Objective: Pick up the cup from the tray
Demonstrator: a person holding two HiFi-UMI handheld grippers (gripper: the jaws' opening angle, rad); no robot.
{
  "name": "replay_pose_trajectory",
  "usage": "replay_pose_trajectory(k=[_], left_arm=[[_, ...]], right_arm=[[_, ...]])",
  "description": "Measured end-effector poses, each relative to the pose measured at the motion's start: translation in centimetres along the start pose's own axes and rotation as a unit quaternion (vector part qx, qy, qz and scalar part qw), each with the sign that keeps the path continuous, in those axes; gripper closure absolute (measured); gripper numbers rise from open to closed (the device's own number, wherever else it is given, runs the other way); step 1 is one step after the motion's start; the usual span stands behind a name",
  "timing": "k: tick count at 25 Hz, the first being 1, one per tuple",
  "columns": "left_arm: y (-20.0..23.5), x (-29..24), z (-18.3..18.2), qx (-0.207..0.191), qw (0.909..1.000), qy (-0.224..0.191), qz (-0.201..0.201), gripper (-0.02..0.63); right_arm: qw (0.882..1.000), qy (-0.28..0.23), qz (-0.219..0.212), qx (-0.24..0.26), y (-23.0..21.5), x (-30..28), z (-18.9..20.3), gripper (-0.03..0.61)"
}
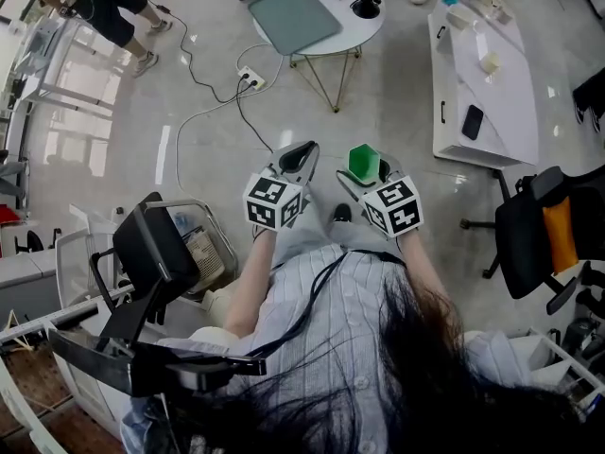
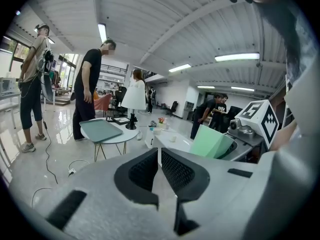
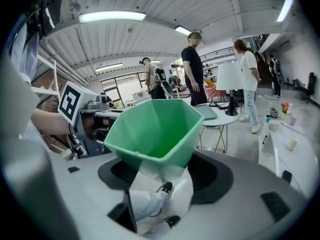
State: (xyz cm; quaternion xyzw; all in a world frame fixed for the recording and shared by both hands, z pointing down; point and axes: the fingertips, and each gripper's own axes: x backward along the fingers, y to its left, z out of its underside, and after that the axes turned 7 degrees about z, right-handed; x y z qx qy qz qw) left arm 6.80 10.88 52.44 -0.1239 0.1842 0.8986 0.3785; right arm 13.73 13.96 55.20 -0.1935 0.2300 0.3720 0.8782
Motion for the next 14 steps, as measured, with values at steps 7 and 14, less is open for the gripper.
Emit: replay_pose_trajectory(k=[7,14], left_arm=[[-0.09,-0.22,0.24,0.002,1.0000,0.002,0.004,0.598],[0.18,-0.22,0.22,0.004,1.0000,0.001,0.003,0.598]], right_arm=[[1.000,0.007,-0.004,0.008,0.28,-0.26,0.17,0.267],[1.000,0.011,-0.009,0.013,0.49,-0.59,0.13,0.267]])
